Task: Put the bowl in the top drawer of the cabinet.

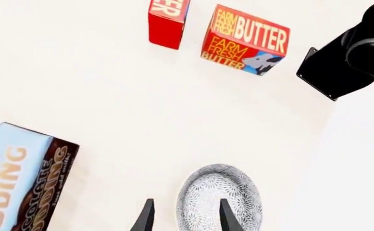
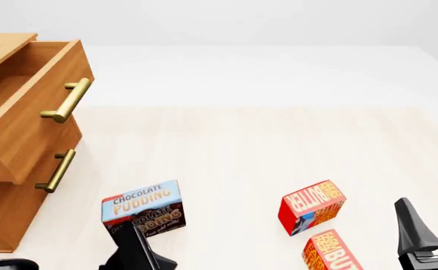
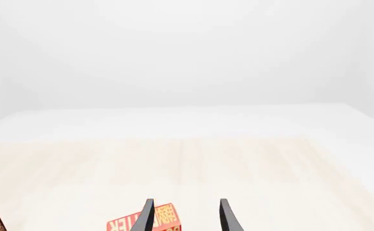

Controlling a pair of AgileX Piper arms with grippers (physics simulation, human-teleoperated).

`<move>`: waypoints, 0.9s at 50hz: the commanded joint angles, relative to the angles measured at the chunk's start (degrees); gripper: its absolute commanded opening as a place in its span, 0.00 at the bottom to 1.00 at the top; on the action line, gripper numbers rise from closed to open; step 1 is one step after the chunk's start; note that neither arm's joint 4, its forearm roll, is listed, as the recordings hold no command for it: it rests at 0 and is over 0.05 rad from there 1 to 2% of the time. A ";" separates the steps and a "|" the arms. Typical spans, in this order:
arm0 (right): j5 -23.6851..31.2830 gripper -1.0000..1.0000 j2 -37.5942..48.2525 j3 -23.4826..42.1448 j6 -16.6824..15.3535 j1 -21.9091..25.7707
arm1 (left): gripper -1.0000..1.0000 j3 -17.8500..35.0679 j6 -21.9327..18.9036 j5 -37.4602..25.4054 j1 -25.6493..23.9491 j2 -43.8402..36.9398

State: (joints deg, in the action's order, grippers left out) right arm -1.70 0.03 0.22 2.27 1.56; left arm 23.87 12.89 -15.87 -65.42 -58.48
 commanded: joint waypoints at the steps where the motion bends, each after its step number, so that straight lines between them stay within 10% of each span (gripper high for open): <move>1: 0.00 1.00 0.00 0.00 -0.06 -0.08 | 1.00 -0.34 1.10 1.10 -1.15 -0.73; 45: 0.45 1.00 0.01 0.00 -0.24 -0.78 | 1.00 -5.55 5.62 12.94 -1.42 -7.88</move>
State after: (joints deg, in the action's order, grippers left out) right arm -1.36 0.04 0.23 2.06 0.97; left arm 18.91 17.55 -4.80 -66.34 -65.30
